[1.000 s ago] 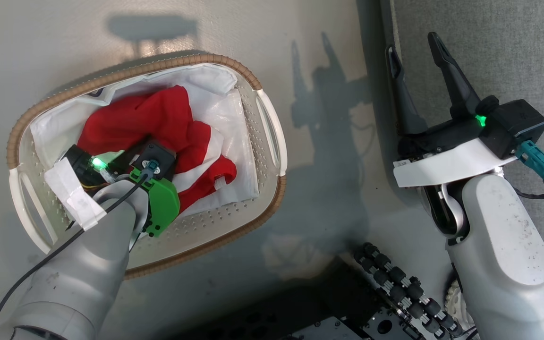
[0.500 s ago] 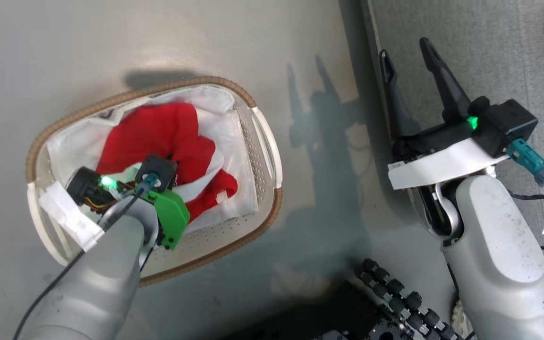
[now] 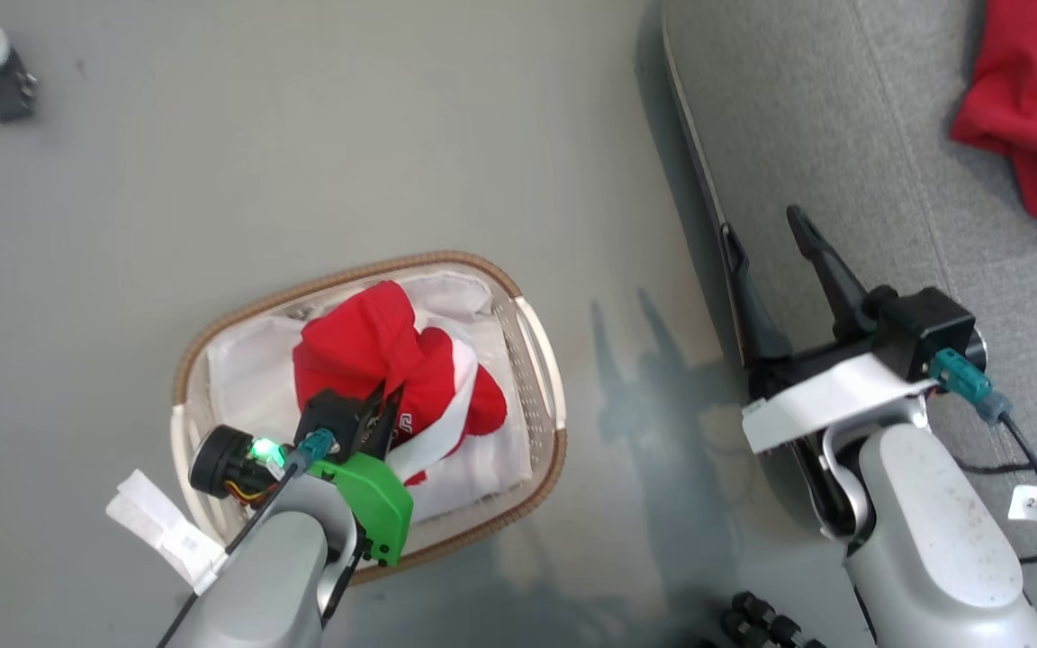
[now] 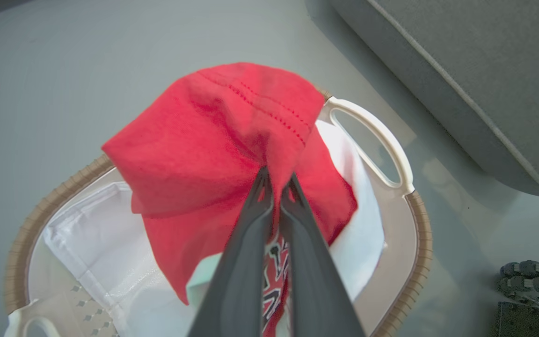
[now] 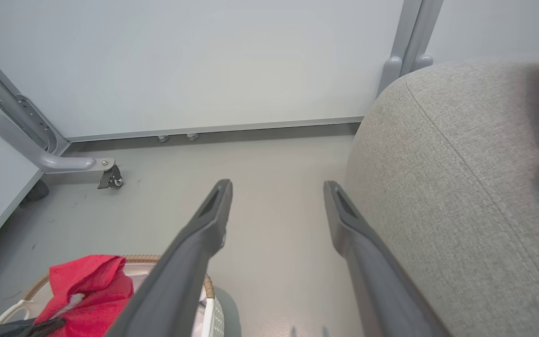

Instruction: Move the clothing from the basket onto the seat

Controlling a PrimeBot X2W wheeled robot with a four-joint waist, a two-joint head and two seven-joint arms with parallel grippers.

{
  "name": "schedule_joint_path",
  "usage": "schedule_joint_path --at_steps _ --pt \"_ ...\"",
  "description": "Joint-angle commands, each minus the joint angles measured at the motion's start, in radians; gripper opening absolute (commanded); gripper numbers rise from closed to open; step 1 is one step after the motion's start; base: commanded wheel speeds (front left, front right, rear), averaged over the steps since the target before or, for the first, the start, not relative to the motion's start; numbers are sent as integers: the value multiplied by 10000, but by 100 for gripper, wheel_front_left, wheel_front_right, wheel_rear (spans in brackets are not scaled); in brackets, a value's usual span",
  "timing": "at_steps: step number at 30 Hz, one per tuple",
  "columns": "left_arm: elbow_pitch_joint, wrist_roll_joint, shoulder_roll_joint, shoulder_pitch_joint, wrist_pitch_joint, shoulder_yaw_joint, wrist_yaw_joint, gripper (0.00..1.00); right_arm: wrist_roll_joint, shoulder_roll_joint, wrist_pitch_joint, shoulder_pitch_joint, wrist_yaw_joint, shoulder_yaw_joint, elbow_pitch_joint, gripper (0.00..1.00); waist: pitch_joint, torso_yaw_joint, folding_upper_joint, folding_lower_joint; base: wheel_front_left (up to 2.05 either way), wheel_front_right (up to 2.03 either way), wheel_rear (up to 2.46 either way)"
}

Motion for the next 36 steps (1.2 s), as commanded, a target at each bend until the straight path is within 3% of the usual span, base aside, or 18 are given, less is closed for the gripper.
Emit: schedule_joint_path --at_steps 1,10,23,31,36 --pt "-217 -38 -26 331 -4 112 -17 0 -106 -41 -21 302 -10 -42 96 100 -1490 799 0 1 0 0 0" --pt "-1989 223 -276 1419 -7 862 -64 0 -214 -40 -21 1295 -9 -236 487 100 -2933 1571 0 1 0 0 0" --pt "-4741 417 -523 2107 -5 1848 -85 0 -277 -41 -21 2319 -10 -152 776 100 -4213 1985 0 1 0 0 0" --pt "-5984 194 -572 2195 -5 1758 -89 0 -343 -38 -21 2596 -10 269 951 100 -4612 2077 0 1 0 0 0" --pt "-6547 -16 -586 2246 -5 1544 -90 0 -635 -131 -23 2330 -9 1044 786 100 -4736 2190 0 1 0 0 0"
